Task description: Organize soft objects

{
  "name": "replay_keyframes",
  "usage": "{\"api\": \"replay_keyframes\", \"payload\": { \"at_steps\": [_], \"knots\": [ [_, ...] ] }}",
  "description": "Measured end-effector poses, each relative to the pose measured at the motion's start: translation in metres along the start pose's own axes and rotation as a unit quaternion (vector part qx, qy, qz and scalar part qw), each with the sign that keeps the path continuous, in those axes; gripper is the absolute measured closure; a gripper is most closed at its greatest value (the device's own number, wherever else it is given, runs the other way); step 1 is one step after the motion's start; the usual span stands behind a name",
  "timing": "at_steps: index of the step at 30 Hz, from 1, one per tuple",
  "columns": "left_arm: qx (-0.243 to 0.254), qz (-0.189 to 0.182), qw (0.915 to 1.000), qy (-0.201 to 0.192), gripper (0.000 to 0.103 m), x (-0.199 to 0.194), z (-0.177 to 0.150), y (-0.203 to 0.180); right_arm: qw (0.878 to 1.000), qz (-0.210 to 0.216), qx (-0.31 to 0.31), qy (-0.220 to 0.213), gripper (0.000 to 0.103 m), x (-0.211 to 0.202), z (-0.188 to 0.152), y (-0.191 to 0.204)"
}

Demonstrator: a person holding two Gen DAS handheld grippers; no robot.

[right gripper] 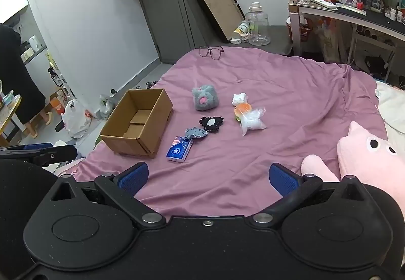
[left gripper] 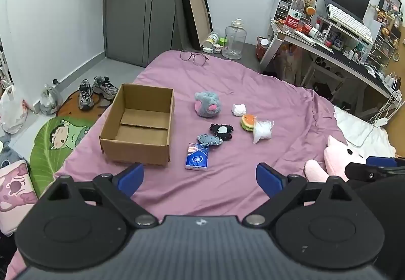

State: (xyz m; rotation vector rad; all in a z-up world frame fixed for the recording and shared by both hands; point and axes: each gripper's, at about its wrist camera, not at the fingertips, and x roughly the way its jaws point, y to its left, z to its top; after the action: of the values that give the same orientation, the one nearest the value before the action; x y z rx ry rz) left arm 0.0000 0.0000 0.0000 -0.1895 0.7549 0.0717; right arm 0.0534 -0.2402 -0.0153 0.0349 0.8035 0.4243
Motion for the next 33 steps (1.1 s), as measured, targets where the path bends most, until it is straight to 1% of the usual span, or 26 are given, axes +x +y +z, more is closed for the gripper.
{"api": "replay_keyframes", "payload": {
  "at_steps": [4, 5, 6, 8, 9, 10, 14, 33],
  "knots": [
    [0.001, -0.002, 1.0, 0.002, 0.008, -0.003, -0.002, -0.003, 1.0, -0.004, -0.006, -0.002, 0.0, 0.0, 0.004, 0.002],
    [0.001, -0.002, 1.0, 0.003, 0.008, -0.004, -0.003, -0.004, 1.0, -0.005, -0.006, -0.002, 0.0, 0.001, 0.001, -0.002],
    [-0.006, -0.003, 0.9999, 0.012, 0.008, 0.001, -0.001, -0.003, 1.0, -0.005, -0.007, -0.002, 0.0, 0.002, 0.0, -0.001],
    [-0.005, -0.001, 0.9999, 0.011, 0.008, 0.001, -0.003, -0.004, 1.0, -0.004, -0.008, -0.004, 0.0, 0.001, -0.005, -0.002],
    [-0.003, 0.002, 0.9999, 0.011, 0.008, 0.002, -0.004, -0.006, 1.0, -0.006, 0.0, 0.006, 0.0, 0.002, 0.003, 0.0],
    [-0.002, 0.003, 0.9999, 0.011, 0.008, 0.002, -0.004, -0.007, 1.0, -0.006, 0.0, 0.007, 0.0, 0.002, 0.002, 0.001],
    [-0.012, -0.007, 0.9997, 0.022, 0.008, 0.007, -0.002, -0.001, 1.0, -0.007, -0.001, 0.008, 0.0, 0.003, 0.0, -0.002],
    [-0.008, -0.003, 0.9997, 0.024, 0.008, 0.01, -0.002, -0.005, 1.0, -0.01, 0.002, 0.008, 0.0, 0.004, -0.002, -0.005]
  ]
}}
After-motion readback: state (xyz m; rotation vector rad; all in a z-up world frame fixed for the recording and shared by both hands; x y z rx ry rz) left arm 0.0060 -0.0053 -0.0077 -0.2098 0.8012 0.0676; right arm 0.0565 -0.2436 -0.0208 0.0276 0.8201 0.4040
